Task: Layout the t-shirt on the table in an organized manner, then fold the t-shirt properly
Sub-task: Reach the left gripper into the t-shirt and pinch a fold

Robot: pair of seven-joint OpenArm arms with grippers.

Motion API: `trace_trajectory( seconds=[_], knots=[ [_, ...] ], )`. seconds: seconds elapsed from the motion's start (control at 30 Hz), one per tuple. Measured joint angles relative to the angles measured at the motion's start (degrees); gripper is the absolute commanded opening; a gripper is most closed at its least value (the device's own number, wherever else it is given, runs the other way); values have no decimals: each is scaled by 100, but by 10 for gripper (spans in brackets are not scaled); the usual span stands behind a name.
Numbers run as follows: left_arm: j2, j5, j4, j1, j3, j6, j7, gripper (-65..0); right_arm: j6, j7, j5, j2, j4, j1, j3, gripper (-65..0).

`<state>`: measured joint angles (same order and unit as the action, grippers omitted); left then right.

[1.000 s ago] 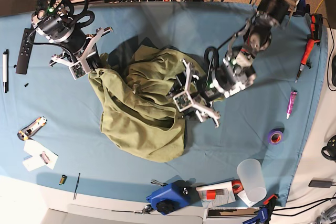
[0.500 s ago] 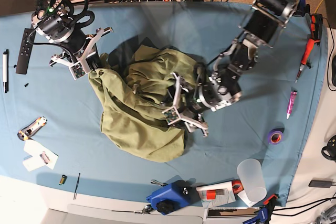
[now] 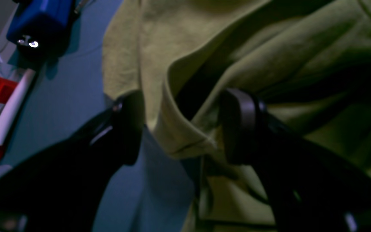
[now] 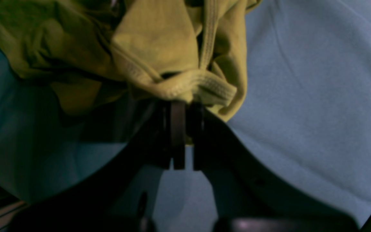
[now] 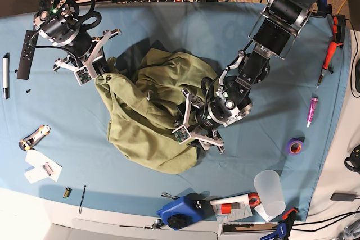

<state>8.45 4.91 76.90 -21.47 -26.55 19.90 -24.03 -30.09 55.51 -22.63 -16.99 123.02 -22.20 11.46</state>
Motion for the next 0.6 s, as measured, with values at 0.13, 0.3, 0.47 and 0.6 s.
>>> trace_trajectory(
  seconds=[0.13, 0.3, 0.47, 0.6],
  knots=[
    [2, -2, 0, 0, 0, 0, -15, -585, 0, -2, 0, 2, 0, 0, 0, -650],
    [2, -2, 0, 0, 0, 0, -20, -650, 2, -50, 0, 2, 0, 0, 0, -650],
    [-2, -55, -2, -4, -2, -623, -605, -650, 0, -474, 243, 0, 0, 0, 0, -650],
    [59, 13, 37, -212, 11, -1416, -1388, -650, 11, -772, 328, 2, -2, 225, 0, -650]
  ],
)
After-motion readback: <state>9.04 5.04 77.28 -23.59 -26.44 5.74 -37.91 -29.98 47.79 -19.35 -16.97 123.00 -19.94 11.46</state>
